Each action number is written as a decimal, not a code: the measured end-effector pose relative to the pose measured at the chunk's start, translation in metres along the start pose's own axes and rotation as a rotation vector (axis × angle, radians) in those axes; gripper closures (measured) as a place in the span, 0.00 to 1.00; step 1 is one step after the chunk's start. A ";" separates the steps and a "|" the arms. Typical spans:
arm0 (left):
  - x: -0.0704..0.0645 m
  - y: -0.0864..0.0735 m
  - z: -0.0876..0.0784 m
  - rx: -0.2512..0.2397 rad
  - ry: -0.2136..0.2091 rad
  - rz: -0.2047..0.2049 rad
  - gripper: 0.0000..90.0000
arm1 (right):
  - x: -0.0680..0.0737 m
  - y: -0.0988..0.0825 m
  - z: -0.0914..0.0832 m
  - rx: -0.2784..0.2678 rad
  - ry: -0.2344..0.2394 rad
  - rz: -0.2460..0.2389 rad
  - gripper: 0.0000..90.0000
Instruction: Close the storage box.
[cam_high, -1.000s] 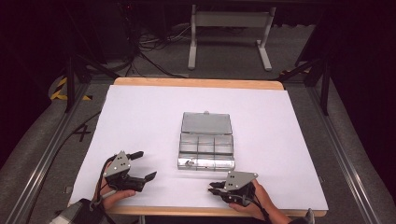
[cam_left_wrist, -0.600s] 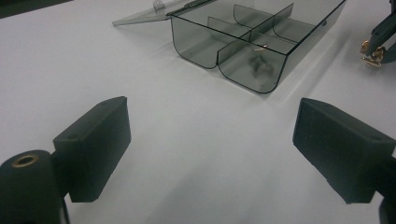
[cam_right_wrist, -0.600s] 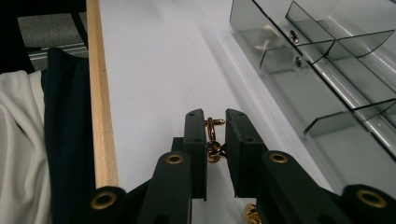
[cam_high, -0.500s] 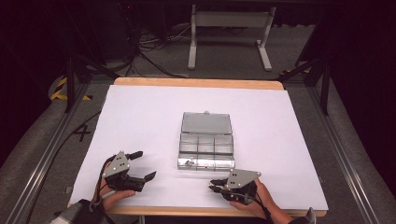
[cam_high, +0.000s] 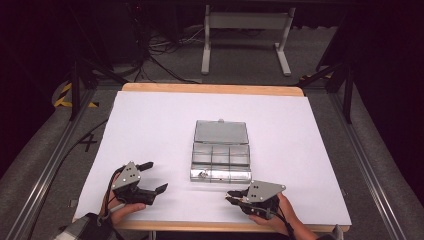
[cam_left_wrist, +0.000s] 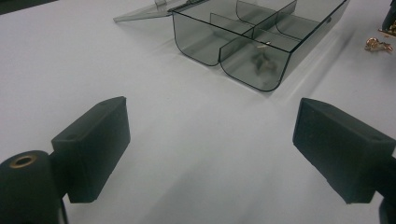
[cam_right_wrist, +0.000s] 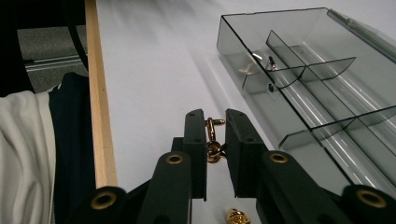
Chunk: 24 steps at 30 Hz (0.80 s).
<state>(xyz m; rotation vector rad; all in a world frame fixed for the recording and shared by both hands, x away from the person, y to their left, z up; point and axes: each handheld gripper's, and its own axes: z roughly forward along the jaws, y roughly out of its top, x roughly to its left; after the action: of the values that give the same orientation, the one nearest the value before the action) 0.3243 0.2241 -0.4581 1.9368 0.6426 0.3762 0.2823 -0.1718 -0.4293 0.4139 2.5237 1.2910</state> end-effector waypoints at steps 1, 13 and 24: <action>0.000 0.000 0.000 -0.001 0.000 0.000 0.13 | -0.001 0.001 -0.001 -0.003 -0.001 0.004 0.89; 0.001 0.000 -0.001 -0.009 -0.001 -0.001 0.13 | -0.014 0.018 -0.009 -0.060 -0.051 0.003 0.89; 0.001 0.000 -0.001 -0.002 -0.005 0.006 0.12 | -0.026 0.030 -0.007 -0.099 -0.080 0.009 0.89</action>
<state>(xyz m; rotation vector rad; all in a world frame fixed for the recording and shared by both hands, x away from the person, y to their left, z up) 0.3249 0.2253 -0.4578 1.9377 0.6333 0.3748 0.3077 -0.1695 -0.3977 0.4466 2.3833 1.3680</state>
